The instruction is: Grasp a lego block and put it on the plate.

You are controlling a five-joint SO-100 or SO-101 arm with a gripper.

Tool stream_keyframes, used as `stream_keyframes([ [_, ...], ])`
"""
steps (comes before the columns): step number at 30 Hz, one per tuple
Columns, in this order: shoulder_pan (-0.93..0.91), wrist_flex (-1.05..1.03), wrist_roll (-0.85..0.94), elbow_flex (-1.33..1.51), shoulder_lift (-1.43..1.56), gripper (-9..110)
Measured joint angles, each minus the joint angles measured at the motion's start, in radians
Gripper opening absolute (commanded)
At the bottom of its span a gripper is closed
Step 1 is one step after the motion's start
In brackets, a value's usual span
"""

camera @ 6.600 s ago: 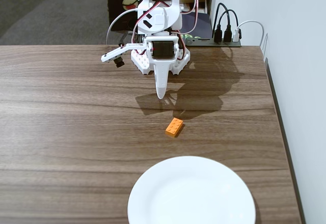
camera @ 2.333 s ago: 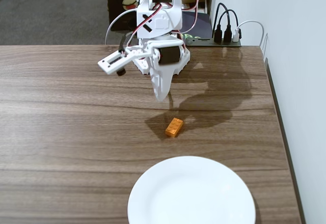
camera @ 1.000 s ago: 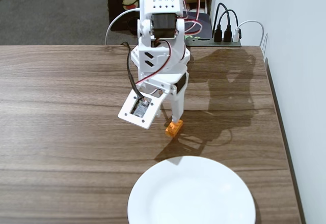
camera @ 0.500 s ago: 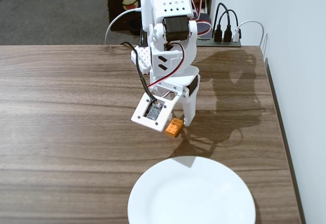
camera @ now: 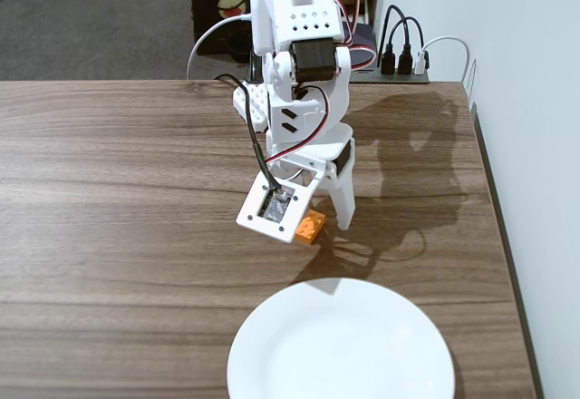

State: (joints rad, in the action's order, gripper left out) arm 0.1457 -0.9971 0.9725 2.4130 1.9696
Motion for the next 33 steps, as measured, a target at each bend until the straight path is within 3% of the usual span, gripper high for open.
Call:
stream_keyframes([
  [19,-0.037,0.043,0.021,0.012,-0.055,20],
  [26,-0.038,0.049,0.021,0.012,-0.061,9],
  [33,-0.038,0.049,0.021,0.011,-0.063,7],
])
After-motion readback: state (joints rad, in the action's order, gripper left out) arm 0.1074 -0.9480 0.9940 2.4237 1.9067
